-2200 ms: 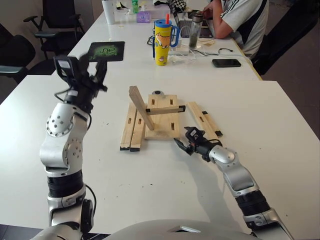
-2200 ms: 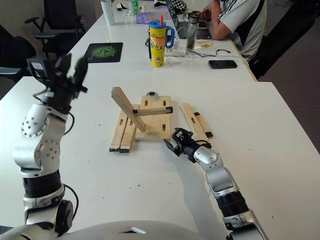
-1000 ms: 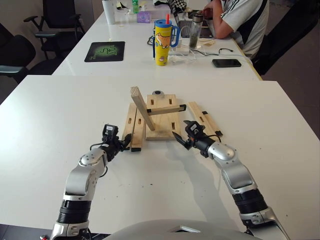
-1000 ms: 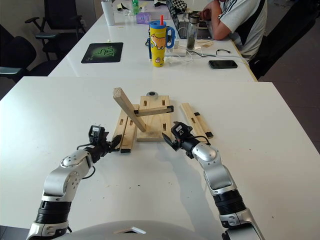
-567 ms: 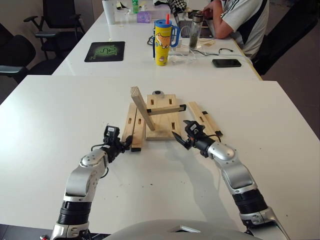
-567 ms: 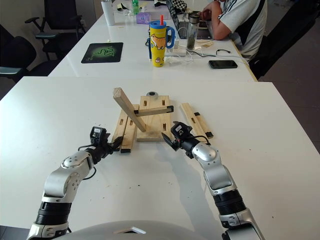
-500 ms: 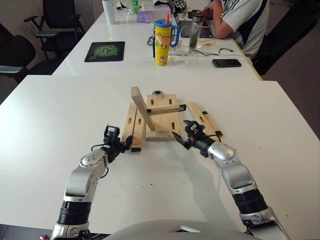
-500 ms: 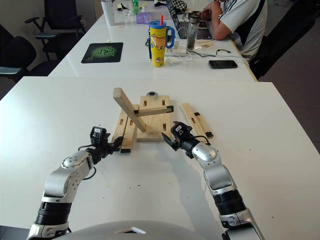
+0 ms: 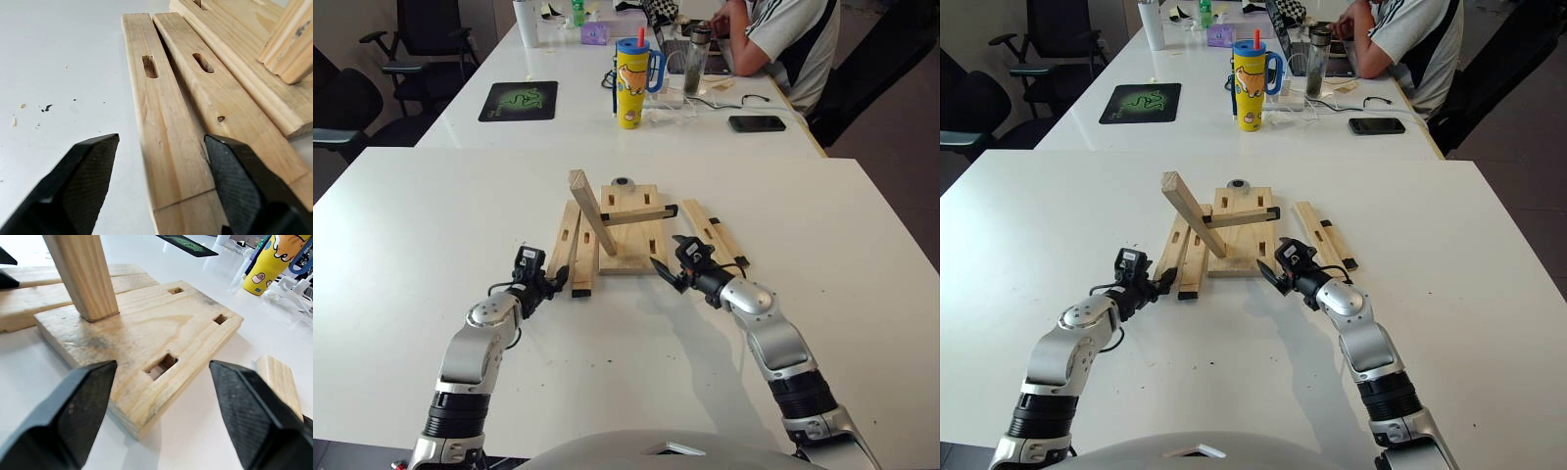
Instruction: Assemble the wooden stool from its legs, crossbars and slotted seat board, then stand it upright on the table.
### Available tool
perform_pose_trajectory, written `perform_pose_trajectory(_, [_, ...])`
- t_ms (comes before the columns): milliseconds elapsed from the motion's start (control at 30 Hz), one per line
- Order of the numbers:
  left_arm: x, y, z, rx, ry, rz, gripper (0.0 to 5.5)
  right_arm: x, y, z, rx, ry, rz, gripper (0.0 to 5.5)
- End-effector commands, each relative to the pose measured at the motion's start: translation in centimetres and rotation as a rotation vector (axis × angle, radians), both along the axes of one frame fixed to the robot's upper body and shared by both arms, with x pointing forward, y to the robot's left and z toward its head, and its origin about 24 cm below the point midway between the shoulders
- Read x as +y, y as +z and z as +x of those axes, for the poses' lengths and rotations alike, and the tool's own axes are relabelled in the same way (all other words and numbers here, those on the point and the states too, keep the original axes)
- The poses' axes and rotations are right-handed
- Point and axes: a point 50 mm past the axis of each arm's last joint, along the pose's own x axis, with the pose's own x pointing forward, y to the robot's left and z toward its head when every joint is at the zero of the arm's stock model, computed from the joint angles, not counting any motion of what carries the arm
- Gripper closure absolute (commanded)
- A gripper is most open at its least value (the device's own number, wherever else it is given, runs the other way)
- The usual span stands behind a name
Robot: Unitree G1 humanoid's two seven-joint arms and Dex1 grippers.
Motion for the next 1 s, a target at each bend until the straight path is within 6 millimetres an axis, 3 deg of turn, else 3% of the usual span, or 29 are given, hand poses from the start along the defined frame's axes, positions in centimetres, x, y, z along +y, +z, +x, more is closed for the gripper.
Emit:
perform_pose_trajectory(33, [0.9, -0.1, 0.2, 0.015, 0.014, 0.048, 2.27, -0.1, 0.2, 0.2, -0.014, -0.009, -0.004, 2.00])
perform_pose_trajectory(367, [-0.3, 2.7, 1.3, -0.068, -0.007, 0.015, 2.27, 0.0, 0.1, 0.3, -0.020, -0.001, -0.018, 2.00])
perform_pose_trajectory(667, [0.3, -0.1, 1.3, 0.015, 0.021, 0.089, 2.27, 0.0, 0.1, 0.4, -0.026, -0.003, -0.022, 2.00])
perform_pose_trajectory(967, [0.1, -0.3, 1.9, 0.004, 0.021, 0.093, 2.27, 0.0, 0.1, 0.5, -0.027, -0.002, -0.024, 2.00])
perform_pose_trajectory(1000, [0.1, -0.2, 1.9, 0.001, 0.020, 0.092, 2.46, 0.0, 0.1, 0.4, -0.027, -0.002, -0.023, 2.00])
